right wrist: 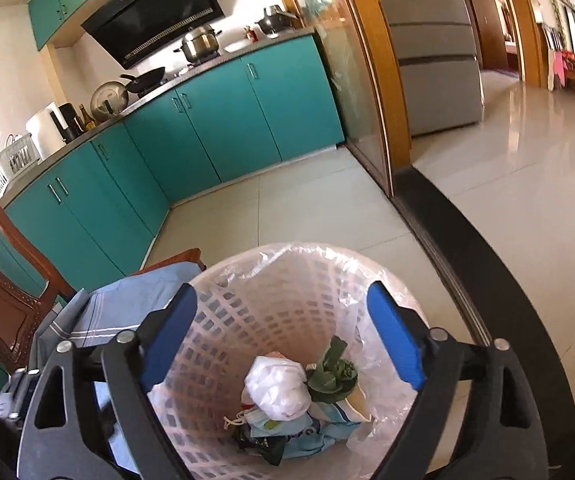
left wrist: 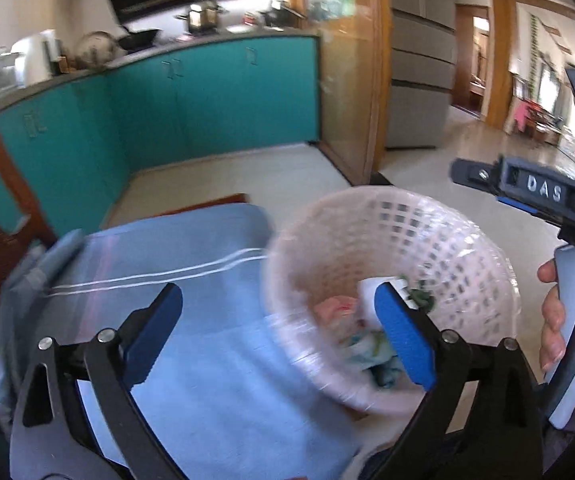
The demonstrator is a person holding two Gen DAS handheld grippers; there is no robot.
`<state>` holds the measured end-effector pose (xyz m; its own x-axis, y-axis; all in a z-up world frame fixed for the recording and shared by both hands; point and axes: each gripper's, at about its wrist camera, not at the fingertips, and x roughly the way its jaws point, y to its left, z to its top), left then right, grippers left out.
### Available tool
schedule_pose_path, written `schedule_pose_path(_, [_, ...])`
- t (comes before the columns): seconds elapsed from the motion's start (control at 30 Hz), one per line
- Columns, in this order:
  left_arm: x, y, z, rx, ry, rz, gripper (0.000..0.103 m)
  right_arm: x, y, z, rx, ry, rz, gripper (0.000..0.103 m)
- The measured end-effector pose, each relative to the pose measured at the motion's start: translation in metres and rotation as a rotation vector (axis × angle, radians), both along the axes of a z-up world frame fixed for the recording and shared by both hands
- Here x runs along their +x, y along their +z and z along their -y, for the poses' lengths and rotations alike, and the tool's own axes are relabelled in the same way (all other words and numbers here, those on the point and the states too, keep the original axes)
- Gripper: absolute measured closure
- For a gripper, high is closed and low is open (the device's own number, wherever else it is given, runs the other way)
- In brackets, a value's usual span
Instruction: Collect trash
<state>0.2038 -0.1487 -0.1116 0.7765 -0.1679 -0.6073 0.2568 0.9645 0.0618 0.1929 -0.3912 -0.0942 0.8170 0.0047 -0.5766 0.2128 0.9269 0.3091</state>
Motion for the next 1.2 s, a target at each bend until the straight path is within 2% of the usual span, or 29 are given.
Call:
schedule_pose_path(0.07, [-0.017,0.008,-0.025,0.003,0.052,0.034,0.004,-0.008,0.003,-0.013,-0.039,0.006,0.022,0.016])
schedule_pose_path(0.13, [-0.039,0.017,-0.052,0.013,0.097,0.065,0.003,-0.026,0.005,-0.031,-0.1,0.002,0.053,0.011])
schedule_pose_path(0.23, [-0.071,0.027,-0.084,0.018,0.149,0.092,0.003,-0.077,0.012,-0.071,-0.195,0.008,0.116,0.004])
schedule_pose_path(0.3, [-0.088,0.033,-0.099,0.018,0.154,0.1,0.003,-0.107,0.019,-0.094,-0.22,0.027,0.158,0.003])
schedule_pose_path(0.47, [-0.14,0.05,-0.136,0.017,0.183,0.147,0.003,-0.16,0.037,-0.146,-0.328,0.071,0.179,0.003])
schedule_pose_path(0.63, [-0.178,0.064,-0.16,0.0,0.202,0.192,0.003,-0.192,0.052,-0.175,-0.364,0.078,0.197,0.003])
schedule_pose_path(0.87, [-0.2,0.073,-0.177,-0.017,0.21,0.22,0.003,-0.215,0.066,-0.198,-0.41,0.079,0.226,0.003])
schedule_pose_path(1.2, [-0.205,0.073,-0.18,-0.028,0.208,0.23,0.003,-0.236,0.077,-0.211,-0.428,0.065,0.259,0.003])
